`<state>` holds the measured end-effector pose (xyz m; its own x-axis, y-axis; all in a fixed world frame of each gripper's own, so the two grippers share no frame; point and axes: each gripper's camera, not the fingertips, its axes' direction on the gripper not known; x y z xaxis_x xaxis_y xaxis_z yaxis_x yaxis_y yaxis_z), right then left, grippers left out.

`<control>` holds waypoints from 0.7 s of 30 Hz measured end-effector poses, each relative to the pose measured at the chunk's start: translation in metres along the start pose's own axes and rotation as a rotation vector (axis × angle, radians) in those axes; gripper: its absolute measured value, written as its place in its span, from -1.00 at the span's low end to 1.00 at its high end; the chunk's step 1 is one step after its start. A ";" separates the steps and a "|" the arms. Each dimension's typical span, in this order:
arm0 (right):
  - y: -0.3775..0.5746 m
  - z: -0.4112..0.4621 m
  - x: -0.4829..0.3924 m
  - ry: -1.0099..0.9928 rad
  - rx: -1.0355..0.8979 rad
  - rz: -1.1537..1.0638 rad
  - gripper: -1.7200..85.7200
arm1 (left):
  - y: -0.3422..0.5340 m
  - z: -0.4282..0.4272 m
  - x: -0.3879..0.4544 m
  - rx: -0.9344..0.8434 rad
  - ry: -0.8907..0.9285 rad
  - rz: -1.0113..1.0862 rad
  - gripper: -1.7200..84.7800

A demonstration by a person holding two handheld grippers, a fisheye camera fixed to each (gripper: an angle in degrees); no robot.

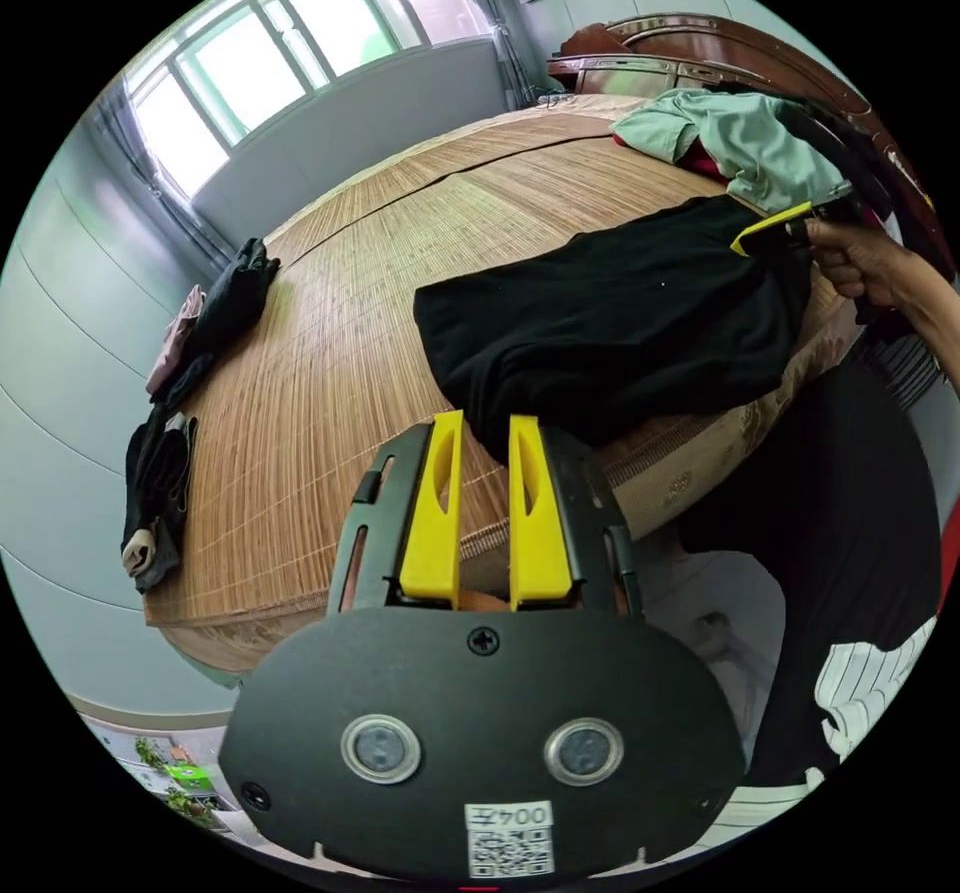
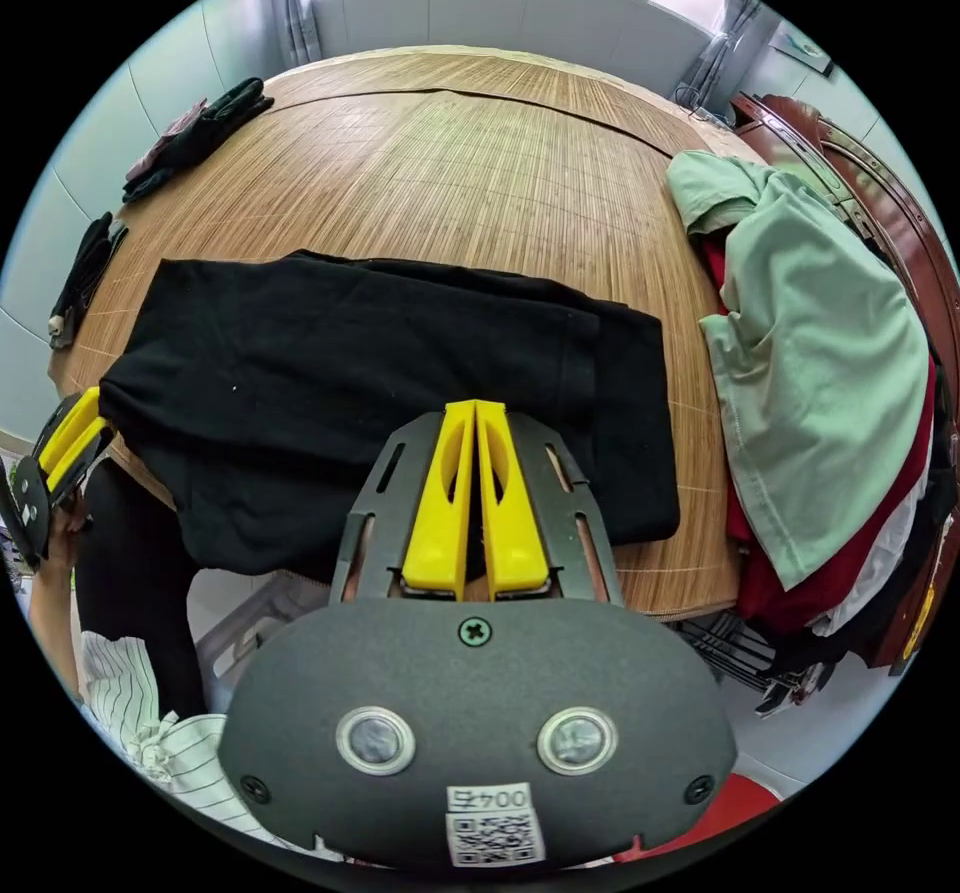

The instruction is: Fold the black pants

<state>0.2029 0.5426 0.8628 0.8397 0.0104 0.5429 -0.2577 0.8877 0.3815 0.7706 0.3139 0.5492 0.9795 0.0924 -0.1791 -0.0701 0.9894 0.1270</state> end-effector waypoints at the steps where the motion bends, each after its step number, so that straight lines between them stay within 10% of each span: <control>1: 0.000 0.006 -0.003 0.005 -0.008 -0.004 -0.98 | 0.000 0.000 0.002 0.001 -0.016 0.001 -0.83; 7: 0.007 0.032 0.001 -0.060 -0.007 0.034 -0.98 | 0.027 -0.015 0.010 0.120 -0.191 0.016 -0.90; 21: 0.040 0.062 0.001 -0.104 0.054 0.031 -0.96 | 0.064 0.000 -0.100 0.080 0.273 -0.338 -0.91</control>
<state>0.1637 0.5493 0.9253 0.7772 -0.0127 0.6292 -0.3106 0.8618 0.4011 0.6686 0.3684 0.5753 0.8581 -0.1983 -0.4736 0.2710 0.9584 0.0897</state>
